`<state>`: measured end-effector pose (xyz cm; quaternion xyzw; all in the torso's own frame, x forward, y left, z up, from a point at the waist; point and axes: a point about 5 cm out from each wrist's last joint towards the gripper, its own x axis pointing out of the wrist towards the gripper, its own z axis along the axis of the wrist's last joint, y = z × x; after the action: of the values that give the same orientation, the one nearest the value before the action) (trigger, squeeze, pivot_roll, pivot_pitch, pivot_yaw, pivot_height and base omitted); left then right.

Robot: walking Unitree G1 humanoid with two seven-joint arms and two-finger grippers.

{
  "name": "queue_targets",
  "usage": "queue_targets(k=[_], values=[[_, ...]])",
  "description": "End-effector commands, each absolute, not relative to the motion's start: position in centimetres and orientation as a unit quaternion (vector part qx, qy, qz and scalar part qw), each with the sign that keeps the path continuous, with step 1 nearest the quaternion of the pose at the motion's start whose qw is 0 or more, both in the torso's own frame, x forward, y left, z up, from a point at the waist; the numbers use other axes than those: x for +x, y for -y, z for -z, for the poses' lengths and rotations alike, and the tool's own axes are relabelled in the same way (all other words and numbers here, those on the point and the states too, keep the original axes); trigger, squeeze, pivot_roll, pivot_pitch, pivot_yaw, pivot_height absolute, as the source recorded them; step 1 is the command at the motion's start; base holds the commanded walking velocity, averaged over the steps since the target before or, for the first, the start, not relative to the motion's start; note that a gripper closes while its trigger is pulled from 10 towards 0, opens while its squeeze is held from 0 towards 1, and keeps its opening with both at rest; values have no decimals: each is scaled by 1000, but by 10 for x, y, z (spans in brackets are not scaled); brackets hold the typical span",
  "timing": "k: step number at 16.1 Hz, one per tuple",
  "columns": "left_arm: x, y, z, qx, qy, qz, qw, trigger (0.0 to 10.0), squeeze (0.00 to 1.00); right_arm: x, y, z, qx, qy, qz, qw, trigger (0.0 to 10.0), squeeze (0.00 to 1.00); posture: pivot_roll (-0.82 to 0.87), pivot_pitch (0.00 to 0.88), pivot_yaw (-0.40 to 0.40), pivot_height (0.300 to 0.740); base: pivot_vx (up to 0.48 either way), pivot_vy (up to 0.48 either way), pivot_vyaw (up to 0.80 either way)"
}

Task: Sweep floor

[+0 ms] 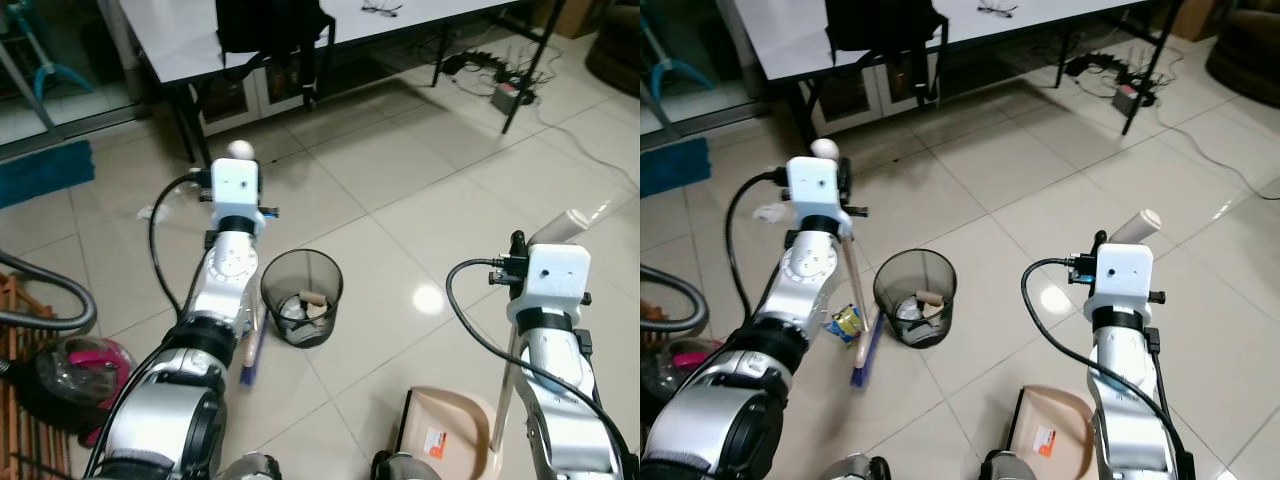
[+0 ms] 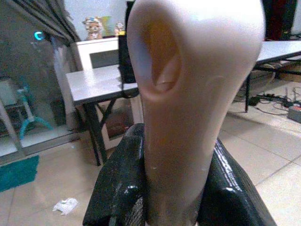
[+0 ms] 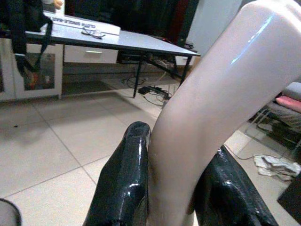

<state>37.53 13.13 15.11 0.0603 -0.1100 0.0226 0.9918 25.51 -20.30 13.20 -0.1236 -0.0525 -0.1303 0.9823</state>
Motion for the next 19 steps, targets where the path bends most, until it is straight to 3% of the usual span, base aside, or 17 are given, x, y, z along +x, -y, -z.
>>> queue_targets(k=[1,14,19], values=[[379,-122,-162,55,133,0,990,10000,0,253,202,-138,-129,61,133,981,10000,0,-138,137,69,740,0,0,0],[391,-84,-188,-32,151,60,986,10000,0,239,201,-138,-135,52,143,979,10000,0,-181,160,87,740,0,0,0],[385,-43,-199,-47,169,136,975,10000,0,236,202,-137,-143,50,142,978,10000,0,-204,165,87,740,0,0,0]])
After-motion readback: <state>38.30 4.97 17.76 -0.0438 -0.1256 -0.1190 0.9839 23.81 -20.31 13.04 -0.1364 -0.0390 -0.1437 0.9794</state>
